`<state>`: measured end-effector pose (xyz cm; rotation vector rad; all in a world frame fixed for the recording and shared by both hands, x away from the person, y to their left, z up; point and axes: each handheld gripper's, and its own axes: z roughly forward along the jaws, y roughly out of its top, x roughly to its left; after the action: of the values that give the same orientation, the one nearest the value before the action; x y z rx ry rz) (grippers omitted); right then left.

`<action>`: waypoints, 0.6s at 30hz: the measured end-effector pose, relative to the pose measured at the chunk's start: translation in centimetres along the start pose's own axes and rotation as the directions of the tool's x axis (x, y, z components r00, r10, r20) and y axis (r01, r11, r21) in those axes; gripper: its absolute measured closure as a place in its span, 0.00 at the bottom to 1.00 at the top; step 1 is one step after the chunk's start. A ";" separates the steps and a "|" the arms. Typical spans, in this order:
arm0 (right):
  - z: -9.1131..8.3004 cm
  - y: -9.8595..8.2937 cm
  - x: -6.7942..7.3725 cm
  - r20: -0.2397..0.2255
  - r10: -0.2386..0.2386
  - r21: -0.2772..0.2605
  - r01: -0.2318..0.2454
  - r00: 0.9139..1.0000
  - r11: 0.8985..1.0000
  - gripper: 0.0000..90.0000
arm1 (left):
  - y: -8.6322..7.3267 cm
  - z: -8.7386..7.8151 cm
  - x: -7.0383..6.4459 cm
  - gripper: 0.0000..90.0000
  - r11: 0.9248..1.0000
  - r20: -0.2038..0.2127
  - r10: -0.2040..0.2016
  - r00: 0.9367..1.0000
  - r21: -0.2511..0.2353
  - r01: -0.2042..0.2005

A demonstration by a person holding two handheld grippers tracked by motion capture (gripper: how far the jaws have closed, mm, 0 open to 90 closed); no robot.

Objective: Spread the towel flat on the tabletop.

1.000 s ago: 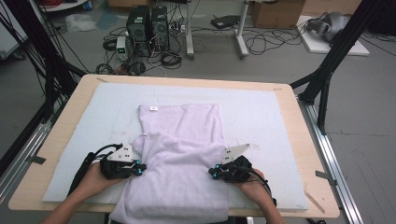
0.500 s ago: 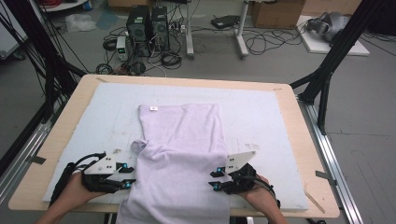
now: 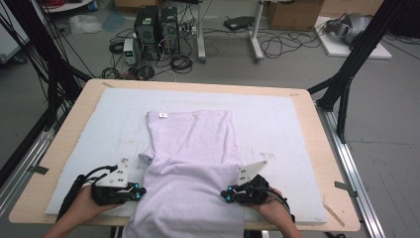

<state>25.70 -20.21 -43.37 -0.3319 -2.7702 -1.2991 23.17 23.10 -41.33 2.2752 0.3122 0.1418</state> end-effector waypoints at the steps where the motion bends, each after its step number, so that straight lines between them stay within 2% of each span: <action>1: -0.5 0.2 0.7 -0.017 -0.023 -0.028 0.022 1.000 0.999 0.98 | 0.0 -0.6 -0.5 0.97 1.000 0.010 0.007 1.000 -0.021 -0.007; 2: -1.0 0.4 1.3 -0.014 -0.034 -0.046 0.033 0.999 0.998 0.97 | 0.0 -1.2 -0.8 0.94 0.999 0.002 0.007 1.000 -0.033 -0.007; 4: -1.8 0.8 1.5 0.023 -0.047 -0.057 0.048 0.999 0.997 0.92 | 0.0 -1.6 -0.6 0.81 0.999 -0.030 0.001 1.000 -0.034 -0.002; 6: -2.0 1.1 0.9 0.079 -0.044 -0.043 0.047 0.996 0.998 0.86 | 0.0 -1.6 0.2 0.77 0.999 -0.062 -0.011 0.998 -0.033 0.009; 8: -1.8 1.2 -0.2 0.111 -0.024 -0.046 0.030 0.993 0.999 0.80 | -0.1 -1.0 1.4 0.76 0.999 -0.099 -0.024 0.995 -0.034 0.021; 9: -1.5 1.1 -0.7 0.129 -0.012 -0.041 0.017 0.992 0.999 0.76 | -0.1 -0.5 2.0 0.76 0.999 -0.104 -0.046 0.993 -0.031 0.043; 10: -1.2 0.9 -1.2 0.145 -0.001 -0.030 0.006 0.989 1.000 0.73 | -0.2 0.1 2.5 0.76 0.997 -0.089 -0.073 0.993 -0.035 0.070; 12: -0.6 0.6 -1.9 0.150 0.021 -0.001 -0.022 0.988 1.000 0.69 | -0.1 1.4 3.2 0.71 0.995 -0.069 -0.096 0.993 -0.018 0.095; 14: 0.3 0.3 -2.2 0.154 0.017 0.054 -0.026 0.988 0.998 0.70 | 0.1 2.8 3.4 0.69 0.995 -0.044 -0.093 0.995 0.017 0.093; 15: 0.7 0.1 -2.3 0.153 0.013 0.087 -0.026 0.988 0.996 0.71 | 0.2 3.5 3.2 0.72 0.996 -0.034 -0.087 0.996 0.028 0.088; 16: 0.7 0.0 -2.1 0.160 0.012 0.066 -0.023 0.987 0.998 0.78 | 0.3 3.9 3.0 0.80 0.997 -0.025 -0.065 0.998 0.043 0.066; 17: 0.7 0.0 -2.1 0.161 0.013 0.063 -0.023 0.987 0.998 0.84 | 0.4 4.3 2.7 0.88 0.998 -0.042 -0.052 0.998 0.042 0.054; 18: 0.7 -0.1 -2.0 0.151 0.021 0.057 -0.030 0.988 0.998 0.91 | 0.4 4.3 2.6 0.92 0.998 -0.044 -0.052 0.998 0.038 0.054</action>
<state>27.64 -20.08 -44.24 -0.4785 -2.9107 -1.2320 26.58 20.42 -43.82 2.3028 0.4007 0.1592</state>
